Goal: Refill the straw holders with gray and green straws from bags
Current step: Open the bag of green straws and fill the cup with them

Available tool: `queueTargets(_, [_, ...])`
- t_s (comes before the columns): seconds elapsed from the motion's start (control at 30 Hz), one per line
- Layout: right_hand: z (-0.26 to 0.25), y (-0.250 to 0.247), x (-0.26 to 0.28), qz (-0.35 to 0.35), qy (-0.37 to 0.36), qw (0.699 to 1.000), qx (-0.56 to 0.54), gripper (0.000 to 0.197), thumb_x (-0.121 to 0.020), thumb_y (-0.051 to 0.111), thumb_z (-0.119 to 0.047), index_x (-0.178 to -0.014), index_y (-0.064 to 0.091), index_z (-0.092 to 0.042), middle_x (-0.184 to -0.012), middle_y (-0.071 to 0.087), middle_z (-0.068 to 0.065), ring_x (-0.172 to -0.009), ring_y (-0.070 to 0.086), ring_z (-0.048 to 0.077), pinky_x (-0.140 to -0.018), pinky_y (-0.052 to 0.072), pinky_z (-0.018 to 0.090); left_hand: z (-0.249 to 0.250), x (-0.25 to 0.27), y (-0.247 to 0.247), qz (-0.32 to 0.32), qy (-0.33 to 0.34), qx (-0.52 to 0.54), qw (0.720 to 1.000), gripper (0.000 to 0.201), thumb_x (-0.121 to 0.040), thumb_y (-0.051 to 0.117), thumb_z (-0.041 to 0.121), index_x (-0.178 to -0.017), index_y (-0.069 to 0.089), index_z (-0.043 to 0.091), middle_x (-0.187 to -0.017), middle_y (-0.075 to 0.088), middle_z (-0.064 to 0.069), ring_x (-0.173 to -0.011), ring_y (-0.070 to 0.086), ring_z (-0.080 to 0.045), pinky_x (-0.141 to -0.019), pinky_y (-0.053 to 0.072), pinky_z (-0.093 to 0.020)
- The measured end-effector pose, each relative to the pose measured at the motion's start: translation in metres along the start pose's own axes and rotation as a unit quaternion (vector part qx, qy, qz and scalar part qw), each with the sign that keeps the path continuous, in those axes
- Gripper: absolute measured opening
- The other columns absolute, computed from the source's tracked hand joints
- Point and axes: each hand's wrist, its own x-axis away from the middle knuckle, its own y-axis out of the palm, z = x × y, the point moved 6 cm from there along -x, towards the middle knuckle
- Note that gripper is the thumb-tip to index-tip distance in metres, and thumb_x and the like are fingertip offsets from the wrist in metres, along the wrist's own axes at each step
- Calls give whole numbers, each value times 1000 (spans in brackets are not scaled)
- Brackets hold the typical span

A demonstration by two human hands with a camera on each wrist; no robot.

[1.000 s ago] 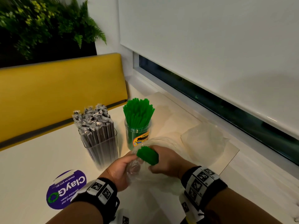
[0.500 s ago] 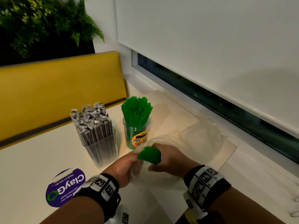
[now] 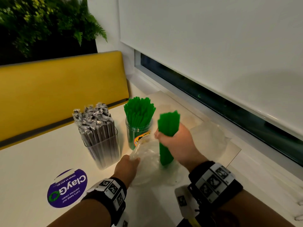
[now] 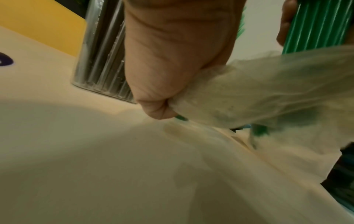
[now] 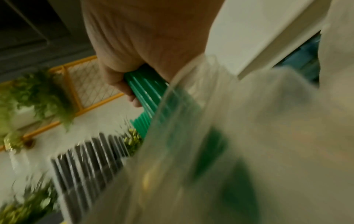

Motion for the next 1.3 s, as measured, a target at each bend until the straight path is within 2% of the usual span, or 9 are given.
queueTargets(0.17, [-47, -38, -9, 104, -7, 968, -226, 7, -83, 67, -6, -83, 61, -10, -77, 64, 13, -75, 64, 27, -81, 55, 44, -7, 1, -6, 2, 20, -107, 994, 33, -96, 51, 28, -119, 47, 6, -104, 63, -13, -101, 64, -35, -80, 50, -36])
queueTargets(0.3, [-81, -61, -12, 136, -90, 918, -362, 12, -89, 57, 5, -93, 52, -5, -71, 59, 6, -71, 61, 22, -78, 53, 39, -8, 5, -6, 8, 30, -113, 993, 31, -97, 48, 18, -124, 39, 6, -97, 55, -9, -94, 62, -33, -79, 49, -38])
queueTargets(0.43, [-62, -35, -2, 151, -96, 976, -120, 11, -81, 73, -7, -82, 64, -15, -78, 67, 6, -74, 67, 20, -71, 59, 29, -7, 5, 4, -14, -19, -52, 998, 23, -91, 55, 15, -107, 39, 11, -95, 59, -10, -79, 63, -26, -71, 60, -40])
queueTargets(0.57, [35, 14, 12, 110, 48, 993, 3, 20, -75, 79, -15, -81, 60, -17, -72, 63, -1, -66, 60, 14, -65, 55, 30, -5, 7, 8, -43, -20, -76, 996, 44, -75, 65, 25, -110, 41, 14, -105, 59, -11, -90, 65, -31, -77, 61, -44])
queueTargets(0.7, [76, 26, 19, 76, 105, 992, 6, 21, -73, 78, -14, -83, 61, -18, -75, 63, 4, -71, 62, 24, -72, 57, 48, 13, 14, -5, 43, 71, -87, 993, 88, -74, 76, 42, -144, 33, 10, -139, 47, -15, -127, 49, -33, -107, 45, -43])
queueTargets(0.83, [26, 8, 0, 85, 61, 993, -55, 17, -76, 78, -9, -85, 64, -9, -83, 68, 13, -77, 67, 28, -73, 57, 44, 60, 11, -13, 76, 204, 81, 973, 125, -65, 89, 35, -156, 3, 24, -158, 30, -10, -146, 30, -25, -119, 29, -47])
queueTargets(0.97, [-61, -29, -23, 94, -59, 987, -117, 11, -78, 75, -7, -82, 66, -10, -79, 66, 11, -76, 66, 21, -74, 58, 39, 103, -5, -18, 69, 166, 223, 958, 140, -54, 94, 25, -150, -7, 45, -159, 26, -2, -144, 34, -22, -116, 33, -52])
queueTargets(1.13, [-100, -58, -68, 186, -127, 971, -77, 23, -76, 75, -16, -92, 62, -4, -86, 67, 16, -76, 67, 26, -73, 59, 40, 122, -25, -32, 99, 170, 240, 951, 144, -49, 95, 32, -148, -10, 46, -153, 32, -5, -141, 37, -24, -115, 35, -52])
queueTargets(1.3, [-89, -13, -107, 146, -115, 982, -25, 18, -78, 71, -11, -83, 55, -12, -76, 59, 13, -64, 56, 17, -64, 53, 36, 122, -29, -30, 100, 187, 202, 956, 140, -58, 94, 22, -150, -10, 42, -152, 35, -1, -140, 37, -21, -115, 34, -48])
